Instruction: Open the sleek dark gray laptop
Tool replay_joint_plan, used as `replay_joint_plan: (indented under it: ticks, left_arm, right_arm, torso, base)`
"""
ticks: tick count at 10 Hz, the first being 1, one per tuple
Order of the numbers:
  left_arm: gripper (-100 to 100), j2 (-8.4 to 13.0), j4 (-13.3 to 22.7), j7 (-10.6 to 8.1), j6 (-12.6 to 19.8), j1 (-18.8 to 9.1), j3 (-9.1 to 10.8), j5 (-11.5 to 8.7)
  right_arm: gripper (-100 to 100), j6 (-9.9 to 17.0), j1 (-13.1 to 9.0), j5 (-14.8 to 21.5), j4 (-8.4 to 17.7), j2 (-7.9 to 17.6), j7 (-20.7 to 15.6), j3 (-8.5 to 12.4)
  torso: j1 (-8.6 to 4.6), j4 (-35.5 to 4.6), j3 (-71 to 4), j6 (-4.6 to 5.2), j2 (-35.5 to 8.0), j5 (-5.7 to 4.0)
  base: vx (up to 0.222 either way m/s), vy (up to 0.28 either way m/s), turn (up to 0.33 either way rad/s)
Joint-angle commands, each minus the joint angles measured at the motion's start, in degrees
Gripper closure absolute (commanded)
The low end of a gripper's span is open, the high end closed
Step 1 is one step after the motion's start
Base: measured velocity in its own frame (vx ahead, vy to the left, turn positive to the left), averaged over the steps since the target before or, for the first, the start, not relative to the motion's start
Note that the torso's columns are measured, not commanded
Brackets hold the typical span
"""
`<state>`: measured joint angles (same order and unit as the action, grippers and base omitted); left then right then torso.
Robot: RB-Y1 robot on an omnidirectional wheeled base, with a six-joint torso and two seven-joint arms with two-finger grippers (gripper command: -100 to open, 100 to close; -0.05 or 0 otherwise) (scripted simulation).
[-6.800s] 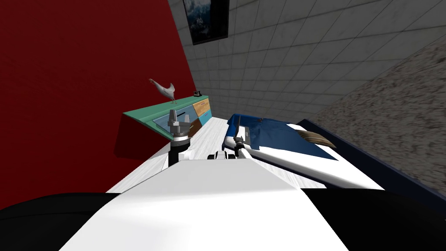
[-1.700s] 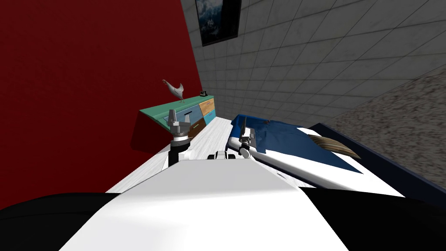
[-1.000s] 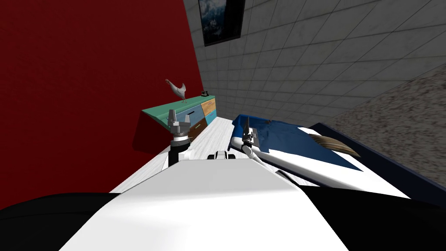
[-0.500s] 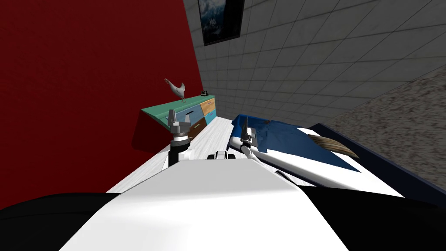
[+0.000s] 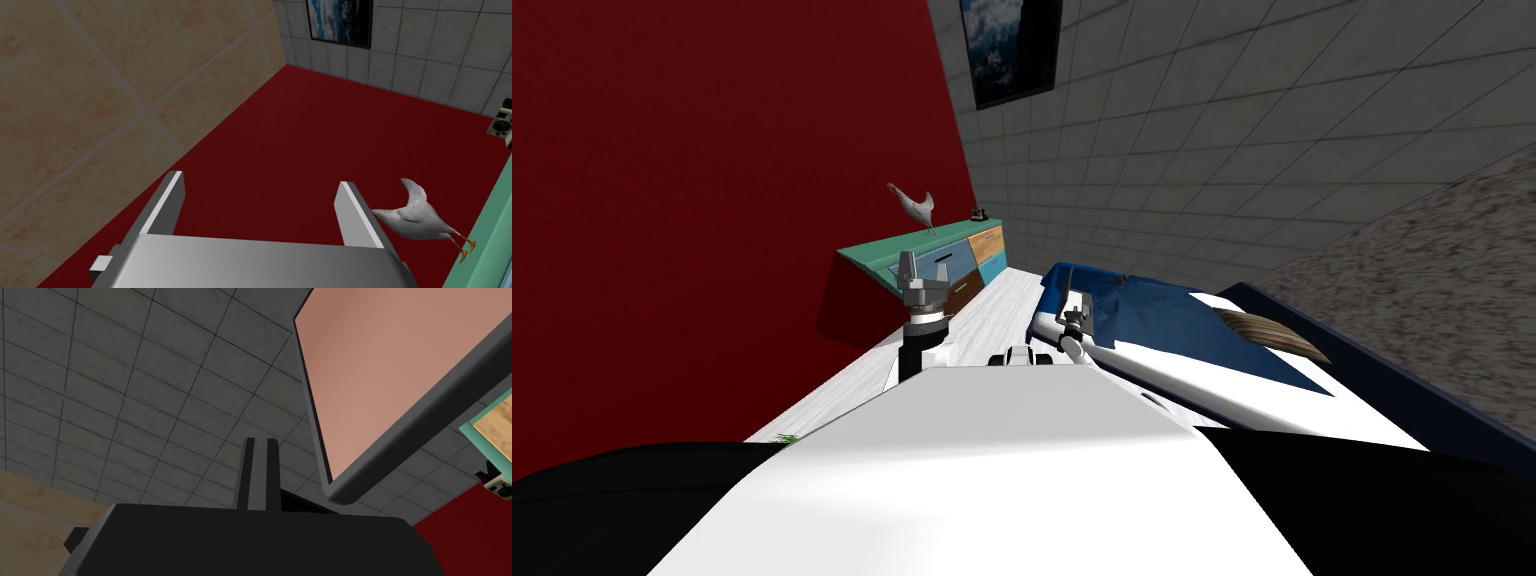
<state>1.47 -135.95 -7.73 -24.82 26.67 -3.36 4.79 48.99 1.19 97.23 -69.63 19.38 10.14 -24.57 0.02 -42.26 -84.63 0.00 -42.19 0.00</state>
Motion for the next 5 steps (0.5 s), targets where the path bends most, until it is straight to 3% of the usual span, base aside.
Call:
replay_joint_plan:
  ticks: [1,2,3,5]
  left_arm:
    - [0,0.00,0.00,0.00,0.00,0.00,0.00,0.00]
    - [0,0.00,0.00,0.00,0.00,0.00,0.00,0.00]
    - [0,-0.01,0.00,0.00,0.00,0.00,-0.01,0.00]
    - [0,-0.03,-0.01,0.00,0.00,0.00,-0.03,0.00]
  right_arm:
    - [100,1.31,0.50,0.18,-0.69,-1.82,4.35,-0.50]
    - [100,1.05,0.35,0.25,-0.34,-1.43,3.35,-0.47]
    - [-100,0.44,0.25,0.37,-0.10,-0.36,2.13,-0.05]
    - [-100,-0.56,0.10,0.36,0.29,1.04,0.11,0.54]
  torso:
    - [-0.03,-0.01,0.04,0.00,-0.08,-0.01]
    - [-0.08,-0.04,0.08,0.01,-0.13,-0.02]
    - [0.21,-0.02,0.04,0.00,-0.05,0.04]
    - [0.60,0.01,-0.02,-0.02,0.03,0.17]
  base:
    - [-0.052,-0.173,0.031]
    - [-0.023,-0.082,0.010]
    - [0.014,0.057,-0.014]
    - [0.024,0.167,-0.023]
